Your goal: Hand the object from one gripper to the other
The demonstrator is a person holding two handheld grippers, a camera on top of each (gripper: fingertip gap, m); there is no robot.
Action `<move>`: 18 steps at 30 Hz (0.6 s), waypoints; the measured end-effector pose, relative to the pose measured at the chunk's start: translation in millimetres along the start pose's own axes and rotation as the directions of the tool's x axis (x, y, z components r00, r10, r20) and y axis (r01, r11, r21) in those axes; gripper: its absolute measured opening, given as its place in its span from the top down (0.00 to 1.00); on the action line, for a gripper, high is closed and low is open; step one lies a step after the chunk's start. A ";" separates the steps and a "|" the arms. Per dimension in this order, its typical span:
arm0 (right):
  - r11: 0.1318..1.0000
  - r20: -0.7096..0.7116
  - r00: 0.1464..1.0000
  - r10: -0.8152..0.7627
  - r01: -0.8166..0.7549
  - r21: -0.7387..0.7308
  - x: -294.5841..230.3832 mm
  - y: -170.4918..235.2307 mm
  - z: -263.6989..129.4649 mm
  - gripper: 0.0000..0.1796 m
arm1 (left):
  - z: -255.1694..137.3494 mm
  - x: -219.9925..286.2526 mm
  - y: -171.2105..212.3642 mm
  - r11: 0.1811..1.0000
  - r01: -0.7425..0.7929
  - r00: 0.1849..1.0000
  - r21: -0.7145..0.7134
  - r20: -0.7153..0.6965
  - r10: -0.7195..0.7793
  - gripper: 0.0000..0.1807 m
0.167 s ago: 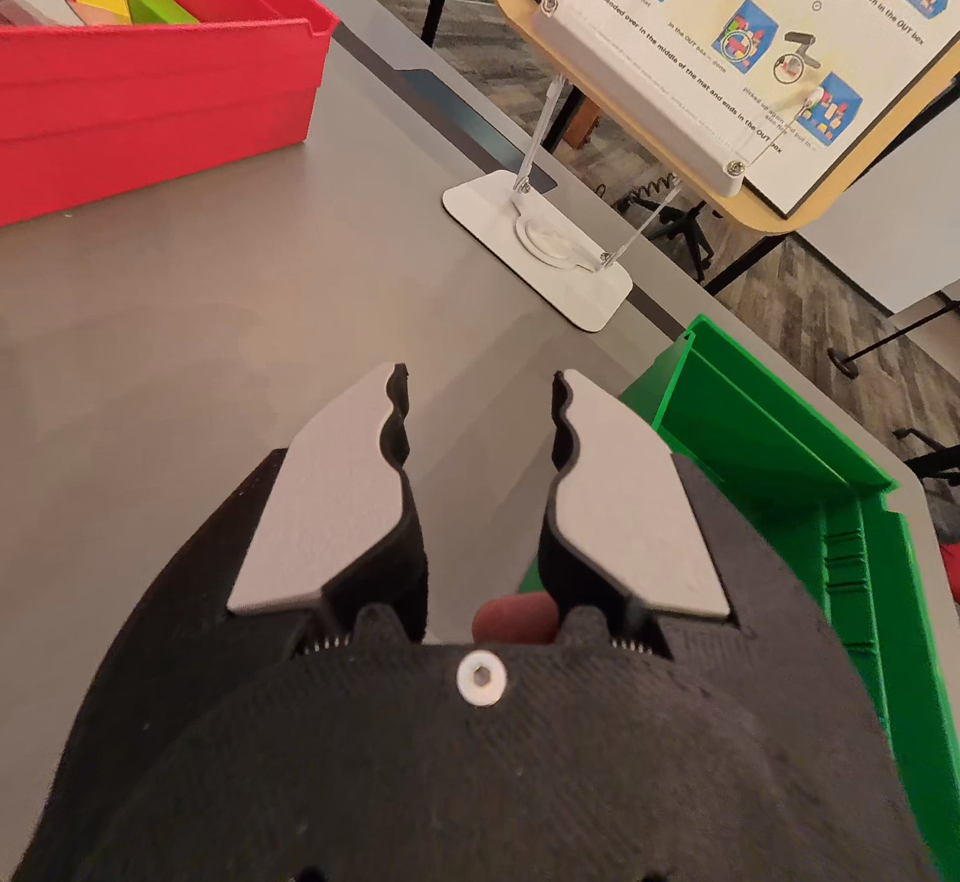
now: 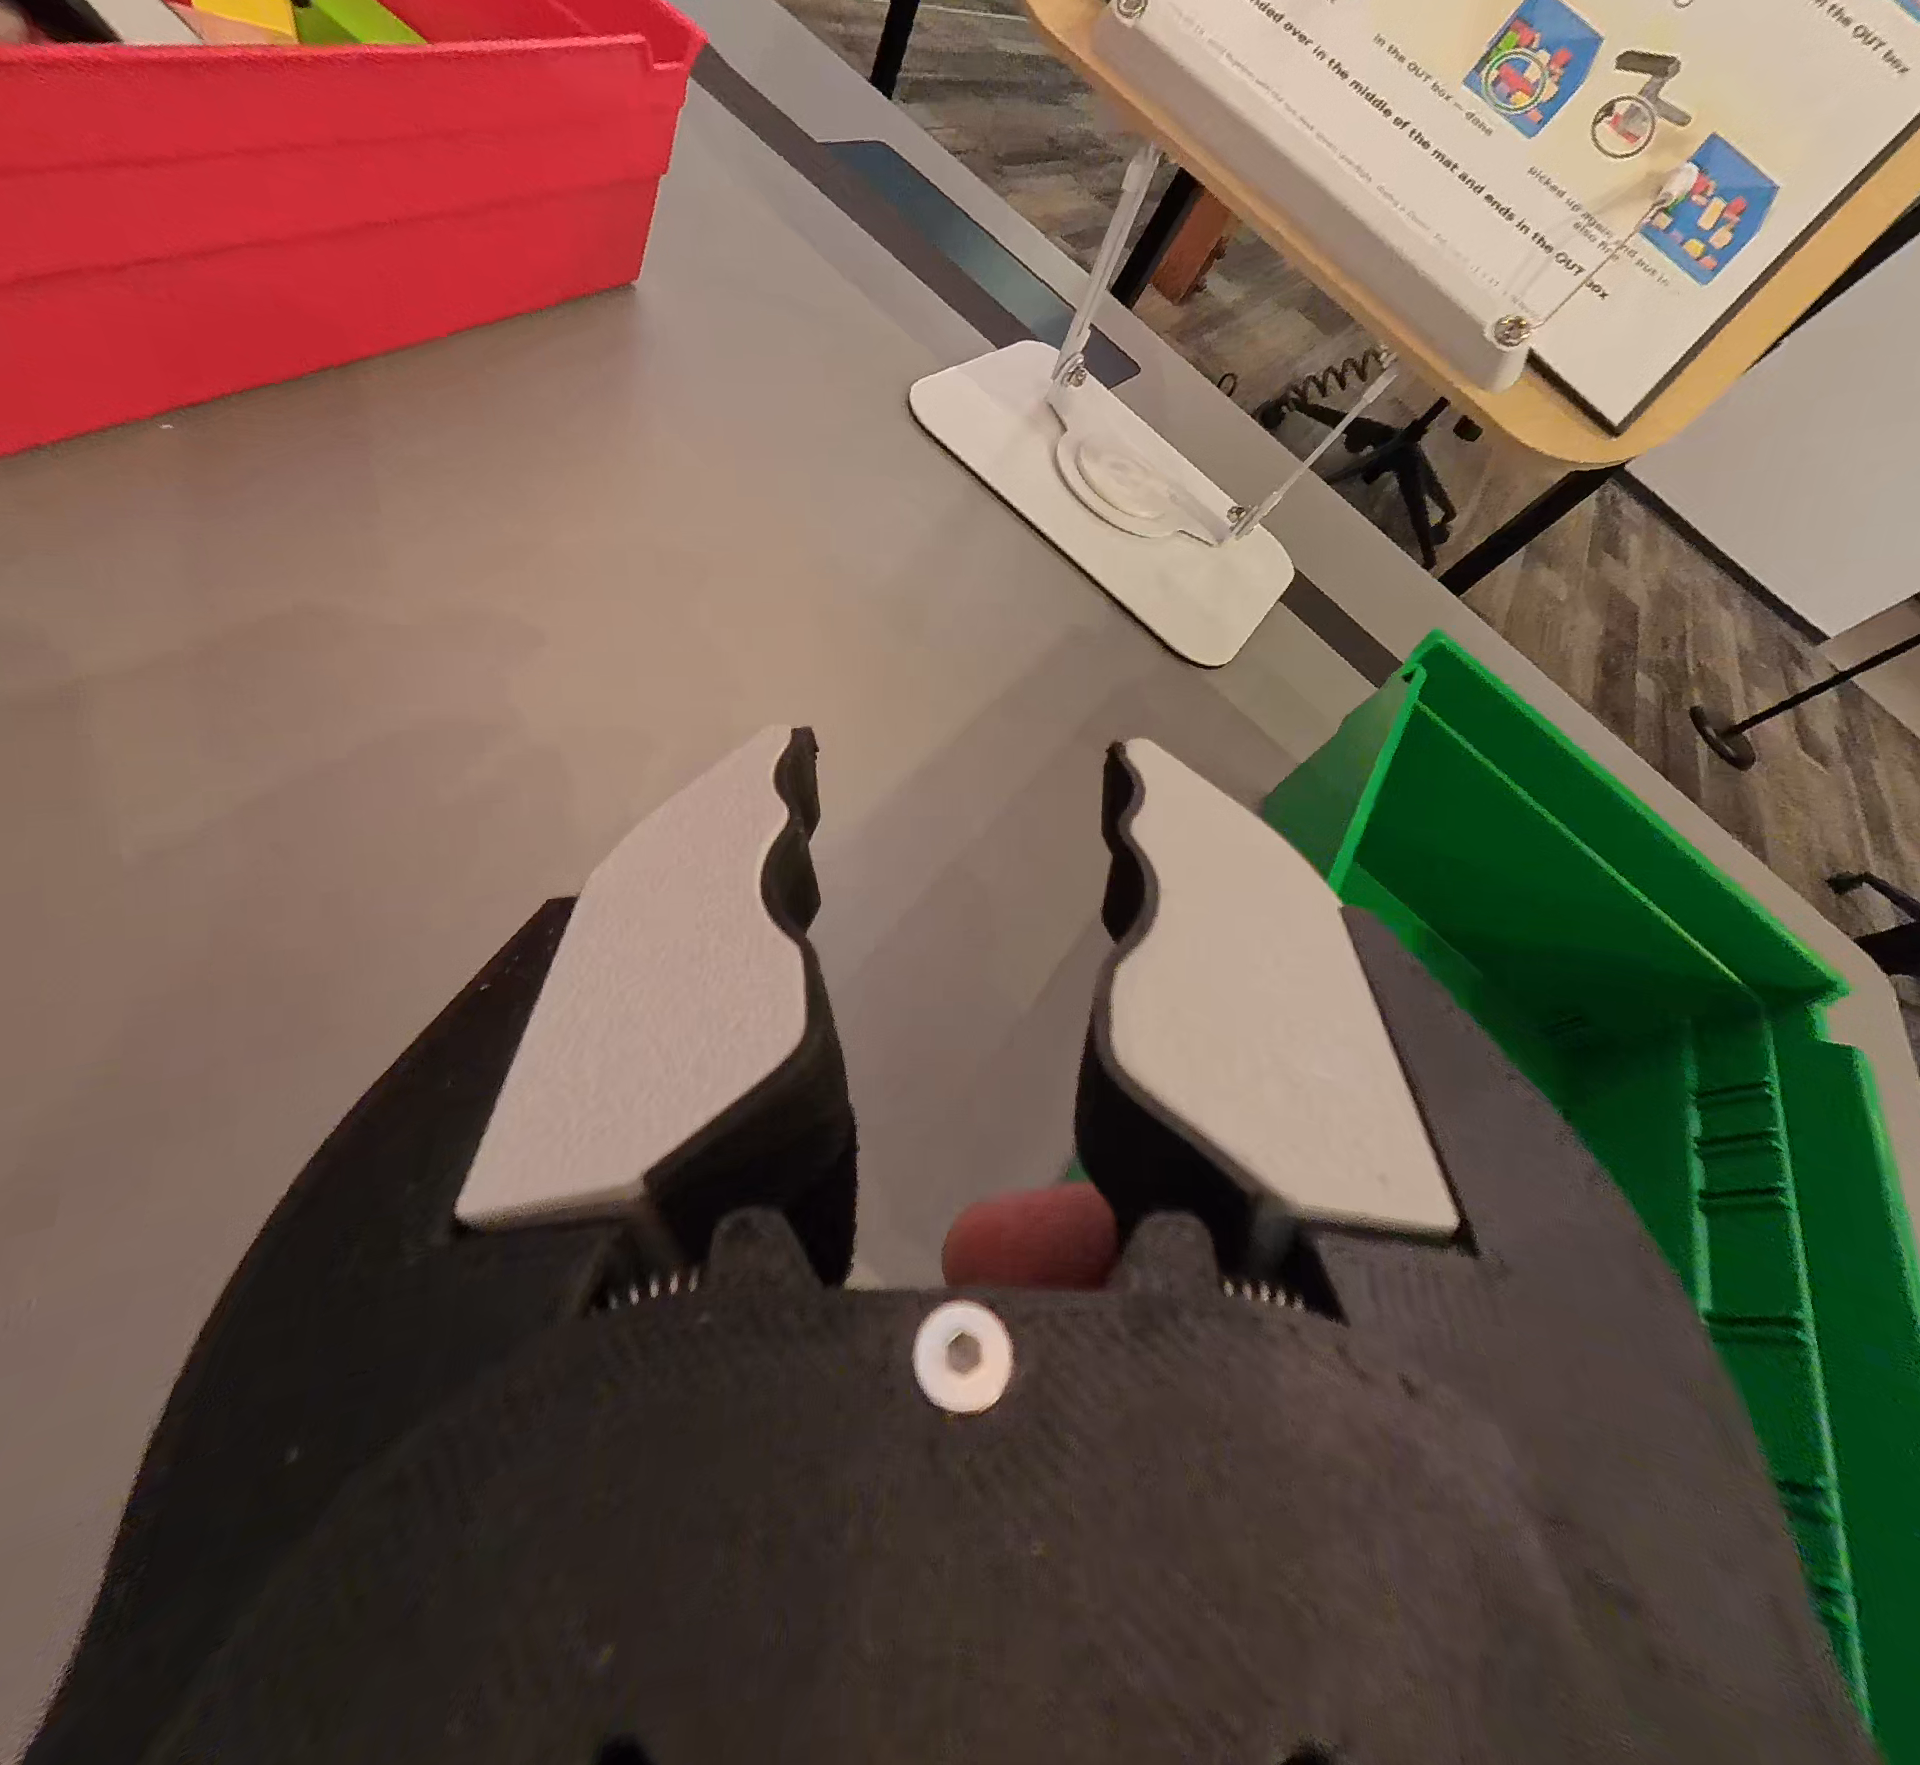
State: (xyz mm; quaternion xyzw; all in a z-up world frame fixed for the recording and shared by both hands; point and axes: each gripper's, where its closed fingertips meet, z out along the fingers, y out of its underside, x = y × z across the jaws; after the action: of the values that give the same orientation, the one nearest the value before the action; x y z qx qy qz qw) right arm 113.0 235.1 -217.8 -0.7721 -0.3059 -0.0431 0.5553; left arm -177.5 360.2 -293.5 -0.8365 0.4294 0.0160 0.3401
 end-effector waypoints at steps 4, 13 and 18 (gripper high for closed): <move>1.000 0.016 1.000 -0.002 0.002 0.003 -4.4 0.1 1.2 0.71 | 12.1 -1.2 0.1 1.000 -0.004 1.000 -0.022 0.019 0.005 0.65; 0.999 0.067 0.998 0.001 -0.005 0.047 -13.8 -8.2 -0.9 0.71 | 10.8 1.5 -6.7 0.995 0.071 0.996 0.073 -0.056 -0.067 0.79; 0.990 0.188 0.981 0.045 -0.069 0.122 -31.4 -31.3 -7.6 0.69 | -25.6 -21.8 -27.9 0.959 0.156 0.986 0.238 -0.096 -0.137 0.80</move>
State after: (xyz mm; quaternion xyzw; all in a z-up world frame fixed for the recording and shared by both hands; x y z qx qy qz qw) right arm 73.4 221.1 -201.6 -0.7442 -0.3360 0.0645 0.5737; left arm -177.7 371.9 -251.4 -0.8178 0.3779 -0.0953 0.4235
